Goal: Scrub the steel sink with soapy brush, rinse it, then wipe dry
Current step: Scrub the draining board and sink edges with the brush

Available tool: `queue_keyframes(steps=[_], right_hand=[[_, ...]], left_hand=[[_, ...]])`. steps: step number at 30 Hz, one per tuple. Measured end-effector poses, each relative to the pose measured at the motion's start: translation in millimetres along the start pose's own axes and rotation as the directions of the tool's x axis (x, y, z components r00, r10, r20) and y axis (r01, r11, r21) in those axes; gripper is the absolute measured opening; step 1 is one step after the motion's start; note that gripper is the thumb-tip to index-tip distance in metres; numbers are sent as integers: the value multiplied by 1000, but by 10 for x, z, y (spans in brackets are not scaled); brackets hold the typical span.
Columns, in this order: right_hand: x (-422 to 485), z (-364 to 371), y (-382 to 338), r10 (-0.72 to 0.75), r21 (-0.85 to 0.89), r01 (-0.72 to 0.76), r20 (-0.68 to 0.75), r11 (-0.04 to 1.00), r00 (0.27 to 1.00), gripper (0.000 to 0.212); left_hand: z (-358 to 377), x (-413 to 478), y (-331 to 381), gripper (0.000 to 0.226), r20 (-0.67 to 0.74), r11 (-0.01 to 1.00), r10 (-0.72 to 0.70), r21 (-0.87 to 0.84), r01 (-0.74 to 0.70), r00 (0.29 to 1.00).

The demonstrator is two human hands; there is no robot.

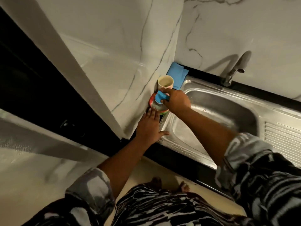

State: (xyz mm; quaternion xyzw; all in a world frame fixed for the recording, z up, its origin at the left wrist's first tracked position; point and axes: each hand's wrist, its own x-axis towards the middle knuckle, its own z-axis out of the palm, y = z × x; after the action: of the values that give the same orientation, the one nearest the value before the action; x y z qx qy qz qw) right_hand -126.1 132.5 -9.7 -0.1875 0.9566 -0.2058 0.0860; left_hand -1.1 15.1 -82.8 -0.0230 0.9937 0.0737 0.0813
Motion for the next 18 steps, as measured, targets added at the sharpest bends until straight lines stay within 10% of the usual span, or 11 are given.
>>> queue_keyframes(steps=[18], right_hand=[[313, 390, -13, 47, -111, -32, 127, 993, 991, 43]], left_hand=[[91, -9, -23, 126, -28, 1000, 31, 0, -31, 999]])
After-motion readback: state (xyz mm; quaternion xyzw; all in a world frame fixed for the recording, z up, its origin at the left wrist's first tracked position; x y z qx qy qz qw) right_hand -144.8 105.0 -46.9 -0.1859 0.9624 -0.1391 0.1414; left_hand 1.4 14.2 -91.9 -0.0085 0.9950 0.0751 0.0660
